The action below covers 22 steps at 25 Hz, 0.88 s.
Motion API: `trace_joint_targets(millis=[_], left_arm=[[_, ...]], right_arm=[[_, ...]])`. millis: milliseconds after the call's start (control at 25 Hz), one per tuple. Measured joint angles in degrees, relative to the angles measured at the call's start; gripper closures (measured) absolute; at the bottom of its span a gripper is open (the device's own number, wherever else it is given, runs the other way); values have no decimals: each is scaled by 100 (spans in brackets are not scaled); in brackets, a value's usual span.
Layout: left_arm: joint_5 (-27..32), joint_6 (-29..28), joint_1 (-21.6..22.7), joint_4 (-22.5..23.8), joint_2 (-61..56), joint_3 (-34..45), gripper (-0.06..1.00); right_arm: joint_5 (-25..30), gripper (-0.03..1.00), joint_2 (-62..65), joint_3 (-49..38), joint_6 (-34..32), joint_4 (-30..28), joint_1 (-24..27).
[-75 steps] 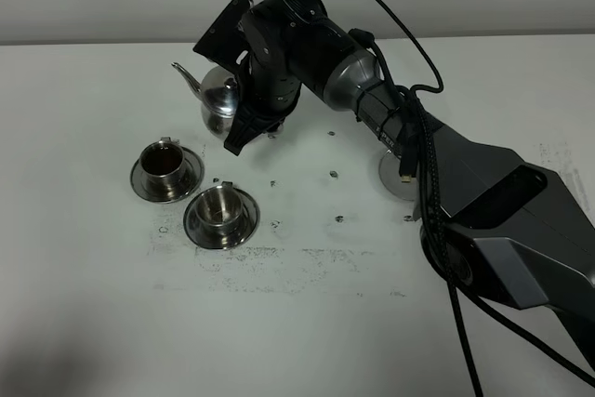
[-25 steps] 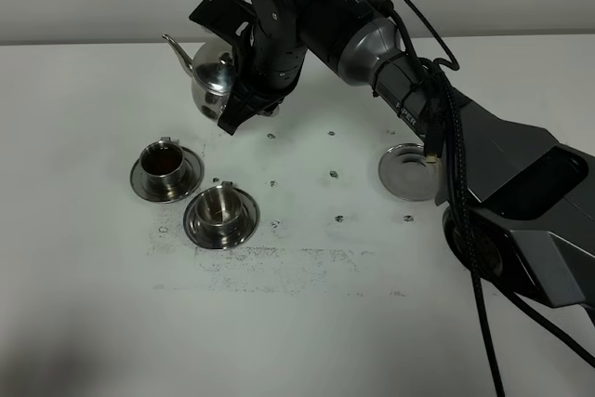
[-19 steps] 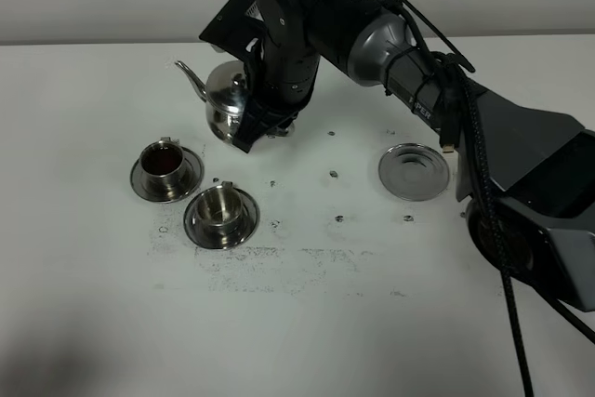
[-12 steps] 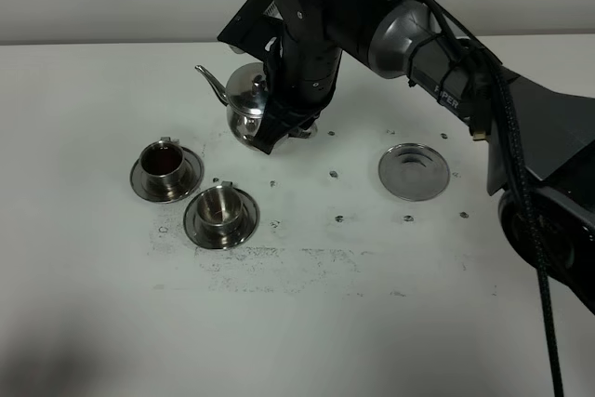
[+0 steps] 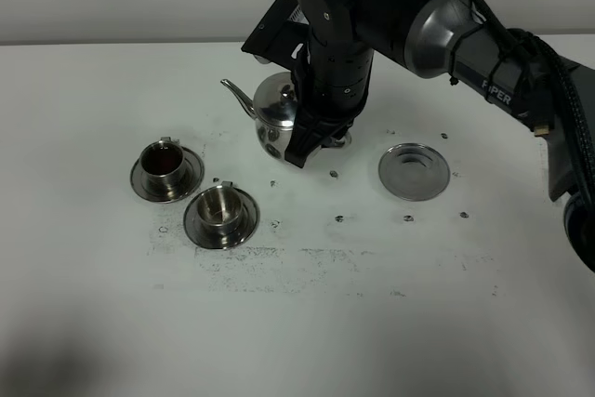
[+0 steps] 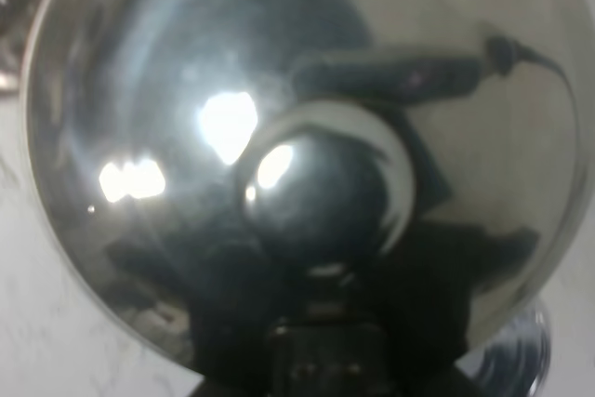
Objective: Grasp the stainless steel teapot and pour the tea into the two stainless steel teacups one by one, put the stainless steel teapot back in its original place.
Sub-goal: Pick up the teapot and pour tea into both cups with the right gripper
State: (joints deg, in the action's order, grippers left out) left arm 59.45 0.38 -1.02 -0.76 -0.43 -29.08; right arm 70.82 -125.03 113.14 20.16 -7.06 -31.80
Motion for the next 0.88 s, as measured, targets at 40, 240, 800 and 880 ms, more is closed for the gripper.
trace_joint_targets(millis=[40,240,800,880], left_arm=[[0,0,0,0,0,0,30],[0,0,0,0,0,0,30],[0,0,0,0,0,0,30],[0,0,0,0,0,0,30]], right_arm=[[0,80,68,-114,0,-13,0],[-11,80,391,-547,0,49,77],[-20,80,866,-1333,128,-3,281],[-15,80,866,-1432,128,-27,281]])
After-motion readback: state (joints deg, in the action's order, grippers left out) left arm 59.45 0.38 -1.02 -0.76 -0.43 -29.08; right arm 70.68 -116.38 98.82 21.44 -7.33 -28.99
